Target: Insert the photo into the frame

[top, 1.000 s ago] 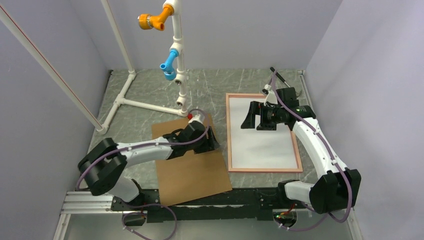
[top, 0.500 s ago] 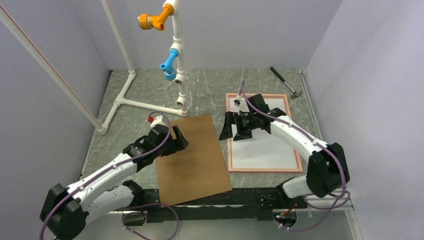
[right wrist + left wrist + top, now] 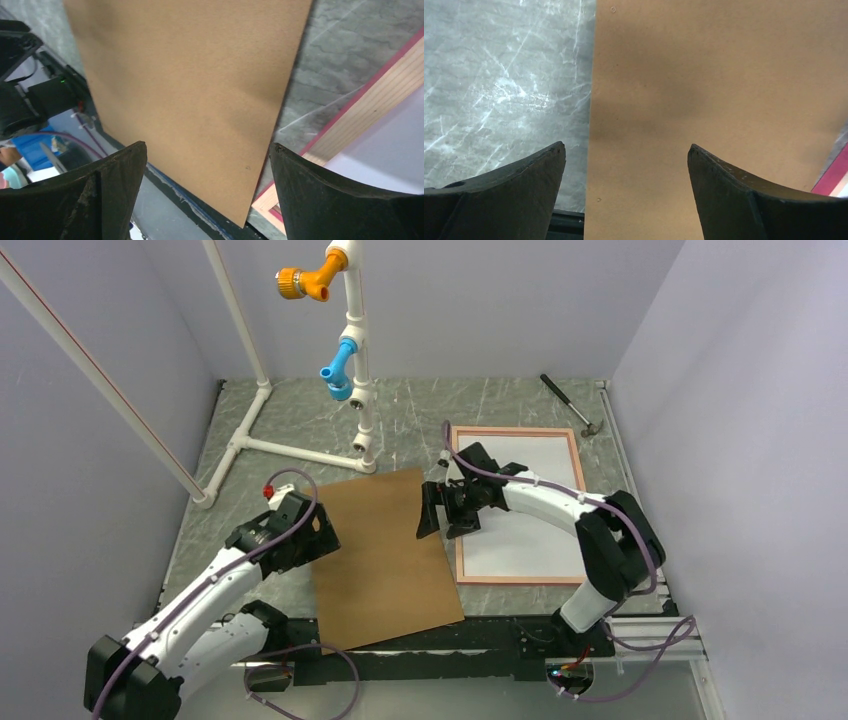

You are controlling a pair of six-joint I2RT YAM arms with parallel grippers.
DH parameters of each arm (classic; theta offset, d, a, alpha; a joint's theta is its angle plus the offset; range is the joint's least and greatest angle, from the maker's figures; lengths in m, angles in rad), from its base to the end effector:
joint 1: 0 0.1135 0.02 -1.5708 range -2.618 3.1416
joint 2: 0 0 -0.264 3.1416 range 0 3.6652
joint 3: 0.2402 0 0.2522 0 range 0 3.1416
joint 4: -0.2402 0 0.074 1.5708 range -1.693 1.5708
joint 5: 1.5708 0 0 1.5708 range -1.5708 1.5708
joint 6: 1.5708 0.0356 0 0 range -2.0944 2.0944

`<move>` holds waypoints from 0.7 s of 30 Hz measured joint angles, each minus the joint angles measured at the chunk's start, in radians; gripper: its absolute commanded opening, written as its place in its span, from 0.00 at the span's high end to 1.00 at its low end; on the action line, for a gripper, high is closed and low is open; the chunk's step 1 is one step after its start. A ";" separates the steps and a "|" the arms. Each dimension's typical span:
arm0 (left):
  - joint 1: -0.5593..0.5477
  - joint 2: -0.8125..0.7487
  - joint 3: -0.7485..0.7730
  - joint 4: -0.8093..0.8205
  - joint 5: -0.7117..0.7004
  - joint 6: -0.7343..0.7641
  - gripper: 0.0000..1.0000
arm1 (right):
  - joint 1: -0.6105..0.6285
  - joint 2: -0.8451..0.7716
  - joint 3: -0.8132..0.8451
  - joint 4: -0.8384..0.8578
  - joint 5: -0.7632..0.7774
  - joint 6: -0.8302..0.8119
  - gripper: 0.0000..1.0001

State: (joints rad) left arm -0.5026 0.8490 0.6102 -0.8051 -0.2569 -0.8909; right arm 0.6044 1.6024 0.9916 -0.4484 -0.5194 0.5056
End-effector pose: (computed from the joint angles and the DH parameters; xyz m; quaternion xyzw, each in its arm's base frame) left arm 0.1378 -0.0654 0.2183 -0.2175 0.9331 -0.0709 0.2774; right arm 0.2490 0.1934 0.1946 -0.1111 0.9307 0.3400 0.0769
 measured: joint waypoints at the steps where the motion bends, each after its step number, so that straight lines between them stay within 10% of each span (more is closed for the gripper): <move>1: 0.010 0.018 0.000 -0.002 0.009 0.009 0.06 | 0.005 0.015 0.000 0.002 0.012 0.001 0.06; 21: 0.105 0.127 -0.149 0.203 0.264 0.113 0.13 | 0.118 0.159 0.076 -0.024 0.171 0.021 0.06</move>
State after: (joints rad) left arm -0.3973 0.9764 0.4610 -0.6022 0.0074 -0.7784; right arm 0.7223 1.7618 1.0676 -0.4721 -0.3485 0.5270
